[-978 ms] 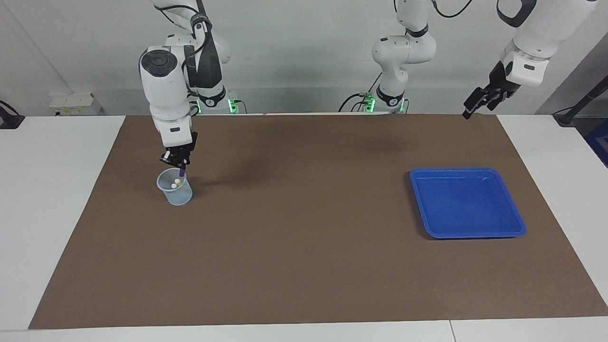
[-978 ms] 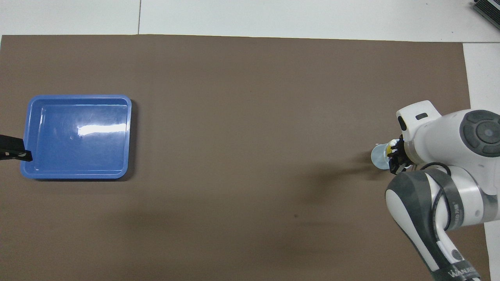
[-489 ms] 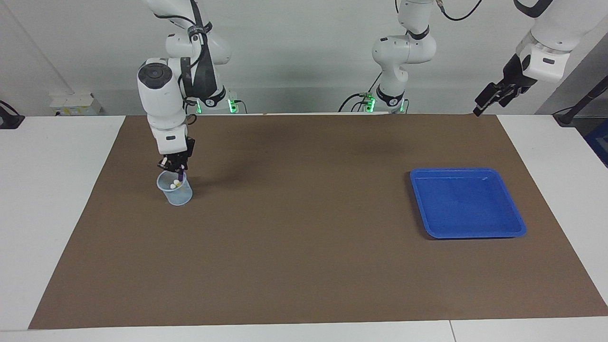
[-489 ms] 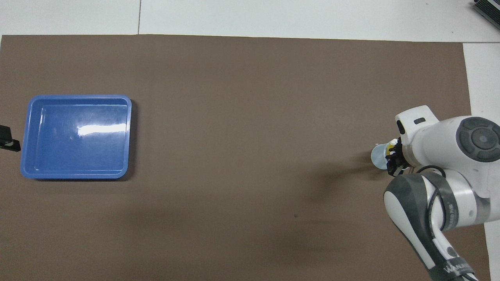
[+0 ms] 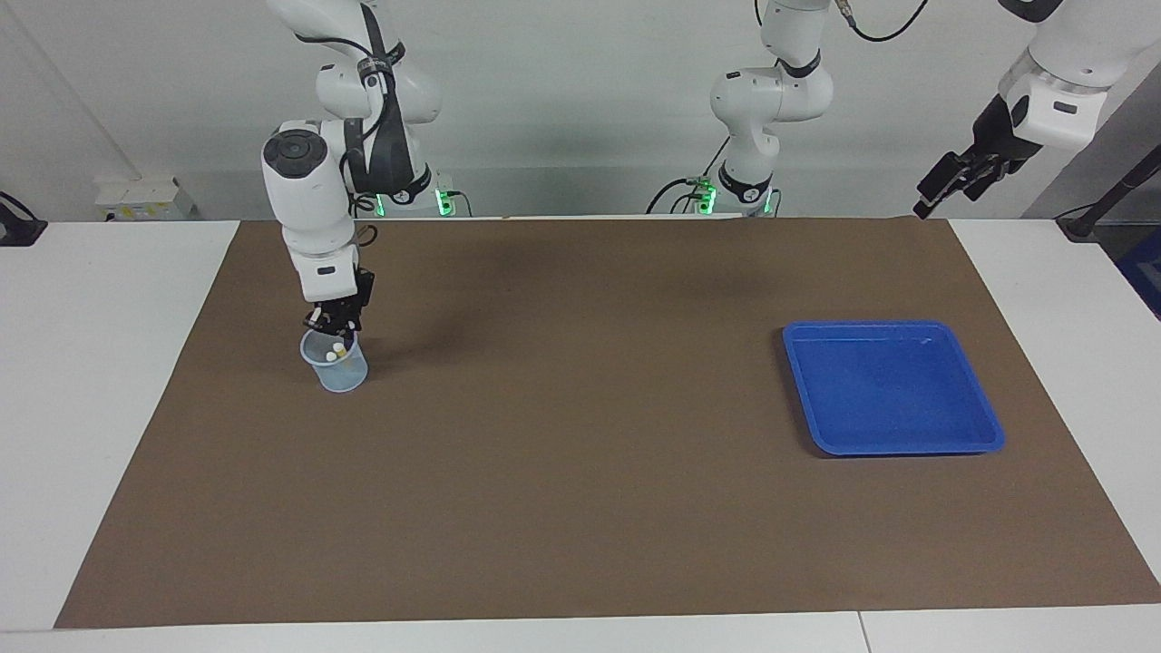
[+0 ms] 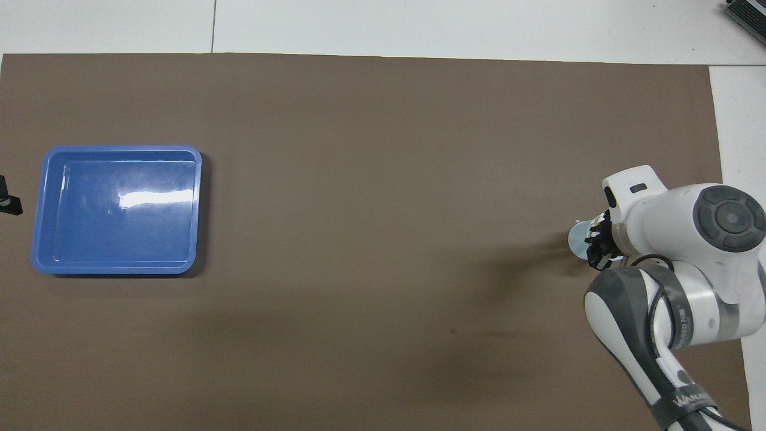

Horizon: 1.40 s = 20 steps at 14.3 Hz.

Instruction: Transfer and insert pens with both arms

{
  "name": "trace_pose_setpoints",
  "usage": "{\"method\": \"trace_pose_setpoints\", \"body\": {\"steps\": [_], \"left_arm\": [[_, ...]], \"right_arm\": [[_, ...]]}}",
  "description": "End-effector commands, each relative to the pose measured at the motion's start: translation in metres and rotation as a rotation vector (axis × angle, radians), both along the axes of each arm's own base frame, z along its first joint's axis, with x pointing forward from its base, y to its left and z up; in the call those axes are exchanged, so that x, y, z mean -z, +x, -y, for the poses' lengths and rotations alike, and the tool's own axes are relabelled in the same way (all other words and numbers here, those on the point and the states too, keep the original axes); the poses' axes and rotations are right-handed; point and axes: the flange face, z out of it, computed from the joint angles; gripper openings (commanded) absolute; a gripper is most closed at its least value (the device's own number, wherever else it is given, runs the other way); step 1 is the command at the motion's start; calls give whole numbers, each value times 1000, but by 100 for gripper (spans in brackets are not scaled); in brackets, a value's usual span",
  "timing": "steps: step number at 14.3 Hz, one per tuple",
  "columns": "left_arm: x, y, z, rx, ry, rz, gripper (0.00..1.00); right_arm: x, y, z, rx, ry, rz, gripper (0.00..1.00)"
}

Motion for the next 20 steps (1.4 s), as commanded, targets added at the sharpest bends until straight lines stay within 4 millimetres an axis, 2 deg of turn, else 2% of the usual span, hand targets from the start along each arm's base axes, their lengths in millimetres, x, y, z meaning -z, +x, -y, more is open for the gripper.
{"method": "trace_pose_setpoints", "body": {"steps": [1, 2, 3, 6, 8, 9, 13, 17, 20], "left_arm": [[16, 4, 5, 19, 19, 11, 100], [20, 7, 7, 22, 19, 8, 100], [26, 10, 15, 36, 21, 8, 100], [33, 11, 33, 68, 22, 4, 100], [36, 12, 38, 77, 23, 1, 100], [40, 13, 48, 94, 23, 1, 100], [53, 18, 51, 99, 23, -4, 100], [45, 17, 52, 100, 24, 15, 100], [42, 18, 47, 89, 18, 30, 100]], "right_arm": [[0, 0, 1, 21, 22, 13, 83], [-3, 2, 1, 23, 23, 11, 91], [-10, 4, 1, 26, 22, 8, 93], [-40, 10, 0, 51, 35, -34, 96], [-56, 8, -1, 68, 47, -66, 98], [-64, 7, 0, 77, 50, -85, 99], [-110, 10, -1, 120, 42, -121, 100], [-142, -2, 1, 278, 20, -180, 100], [-179, -6, 1, 332, 13, -193, 100]]}}
